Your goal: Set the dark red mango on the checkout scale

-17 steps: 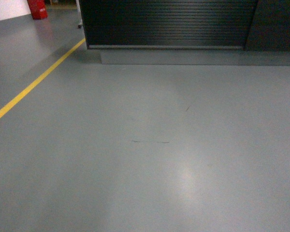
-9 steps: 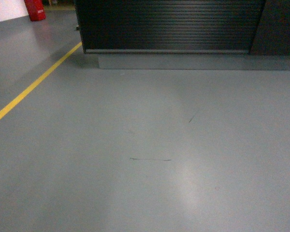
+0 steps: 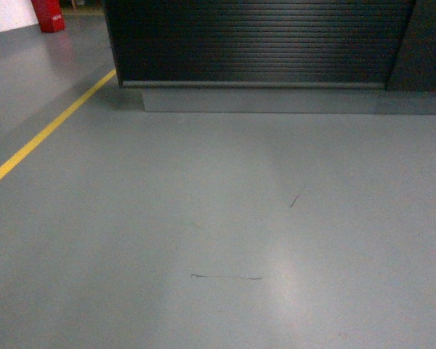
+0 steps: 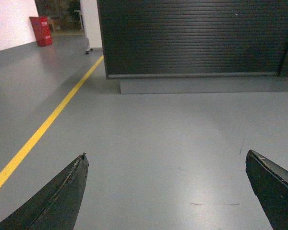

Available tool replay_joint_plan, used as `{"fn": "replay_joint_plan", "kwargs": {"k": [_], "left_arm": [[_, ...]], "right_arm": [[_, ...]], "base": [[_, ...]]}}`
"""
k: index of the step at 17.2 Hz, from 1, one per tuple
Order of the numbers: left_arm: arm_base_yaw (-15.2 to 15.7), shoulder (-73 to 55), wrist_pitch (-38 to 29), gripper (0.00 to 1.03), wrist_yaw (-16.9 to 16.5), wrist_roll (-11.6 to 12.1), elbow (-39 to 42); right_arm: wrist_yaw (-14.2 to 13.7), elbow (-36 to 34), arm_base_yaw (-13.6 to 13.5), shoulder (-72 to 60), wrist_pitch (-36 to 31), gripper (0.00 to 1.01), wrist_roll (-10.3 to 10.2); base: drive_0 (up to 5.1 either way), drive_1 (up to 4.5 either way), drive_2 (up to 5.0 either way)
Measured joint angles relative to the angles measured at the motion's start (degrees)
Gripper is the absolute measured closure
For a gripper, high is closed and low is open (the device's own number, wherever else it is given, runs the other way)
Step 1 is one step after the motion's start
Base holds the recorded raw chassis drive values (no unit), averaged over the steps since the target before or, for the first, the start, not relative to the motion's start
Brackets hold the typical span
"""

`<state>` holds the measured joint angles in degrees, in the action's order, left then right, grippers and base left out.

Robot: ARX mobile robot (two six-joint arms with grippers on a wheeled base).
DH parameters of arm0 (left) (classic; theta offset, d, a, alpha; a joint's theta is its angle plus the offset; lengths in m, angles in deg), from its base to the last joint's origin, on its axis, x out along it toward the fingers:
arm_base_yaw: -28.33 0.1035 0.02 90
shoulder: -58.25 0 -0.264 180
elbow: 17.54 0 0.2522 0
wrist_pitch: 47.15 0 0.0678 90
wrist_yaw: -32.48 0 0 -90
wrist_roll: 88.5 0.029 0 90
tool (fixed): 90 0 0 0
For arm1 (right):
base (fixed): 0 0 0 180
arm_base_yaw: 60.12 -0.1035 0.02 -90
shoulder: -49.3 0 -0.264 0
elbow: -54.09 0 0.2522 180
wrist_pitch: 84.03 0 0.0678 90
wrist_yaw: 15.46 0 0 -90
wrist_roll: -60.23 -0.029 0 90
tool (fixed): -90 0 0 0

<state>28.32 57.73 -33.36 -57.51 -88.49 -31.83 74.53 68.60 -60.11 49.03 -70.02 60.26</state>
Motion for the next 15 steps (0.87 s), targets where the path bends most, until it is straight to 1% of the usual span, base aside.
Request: {"fn": "replay_joint_plan", "kwargs": {"k": [15], "left_arm": [[0.0,0.0,0.0,0.05,0.0,0.0,0.0]], "right_arm": [[0.0,0.0,0.0,0.0,-0.2,0.03,0.0]], "base": [[-0.1,4.21,-4.4]]}}
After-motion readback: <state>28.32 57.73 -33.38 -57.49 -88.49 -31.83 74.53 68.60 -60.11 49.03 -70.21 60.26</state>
